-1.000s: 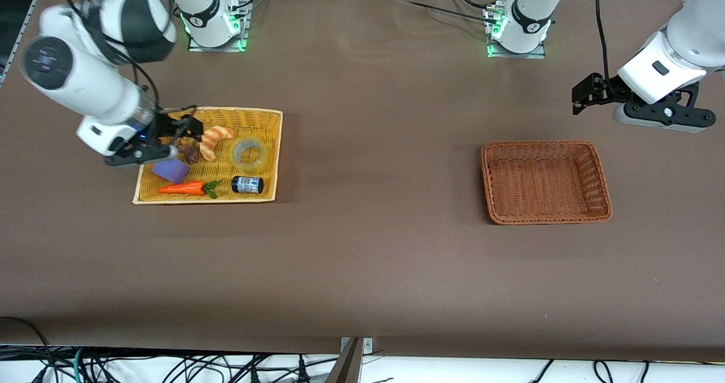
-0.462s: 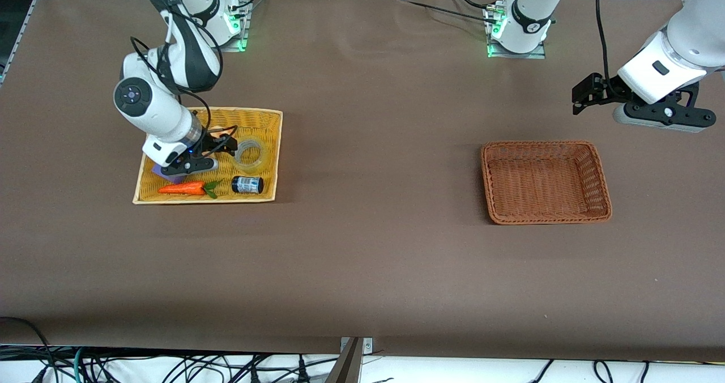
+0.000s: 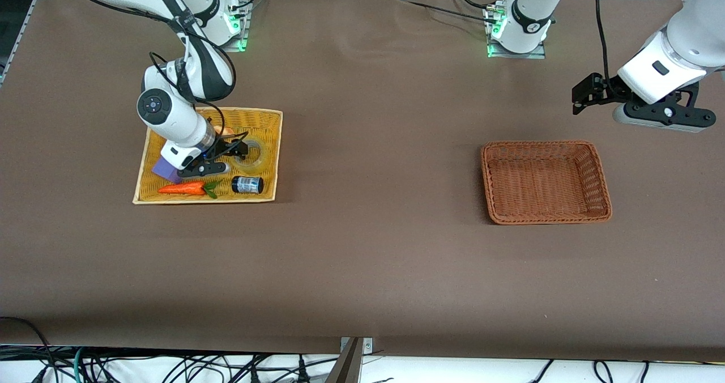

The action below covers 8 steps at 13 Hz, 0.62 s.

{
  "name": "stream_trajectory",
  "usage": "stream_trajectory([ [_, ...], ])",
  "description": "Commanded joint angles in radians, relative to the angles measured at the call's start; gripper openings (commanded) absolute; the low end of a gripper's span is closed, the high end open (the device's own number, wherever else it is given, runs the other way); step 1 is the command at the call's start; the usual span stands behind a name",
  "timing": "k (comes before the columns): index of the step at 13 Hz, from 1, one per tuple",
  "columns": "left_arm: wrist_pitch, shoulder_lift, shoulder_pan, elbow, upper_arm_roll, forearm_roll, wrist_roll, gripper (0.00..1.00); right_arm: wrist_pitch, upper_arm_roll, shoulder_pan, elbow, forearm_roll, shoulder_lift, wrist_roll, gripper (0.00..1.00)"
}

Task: Transfer tape with both arms
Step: 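Reach the right gripper down to the clear tape roll in the tray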

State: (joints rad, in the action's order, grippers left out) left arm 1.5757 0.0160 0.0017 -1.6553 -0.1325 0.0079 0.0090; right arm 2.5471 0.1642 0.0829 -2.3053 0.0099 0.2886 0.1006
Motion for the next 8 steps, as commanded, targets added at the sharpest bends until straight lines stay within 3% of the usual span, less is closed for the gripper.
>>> stream_trajectory([
  [1,-0.023,-0.011,0.008,0.029,-0.001,-0.028,0.022,1.0,0.03,0.015,-0.014,-0.016,0.004,0.007,0.024,0.76],
  [5,-0.023,-0.011,0.006,0.029,-0.002,-0.028,0.022,1.0,0.024,0.015,-0.014,-0.019,0.002,0.011,0.041,0.0],
  [8,-0.023,-0.011,0.004,0.029,-0.004,-0.026,0.02,1.0,-0.02,0.018,-0.014,0.012,0.001,-0.026,0.031,0.0],
])
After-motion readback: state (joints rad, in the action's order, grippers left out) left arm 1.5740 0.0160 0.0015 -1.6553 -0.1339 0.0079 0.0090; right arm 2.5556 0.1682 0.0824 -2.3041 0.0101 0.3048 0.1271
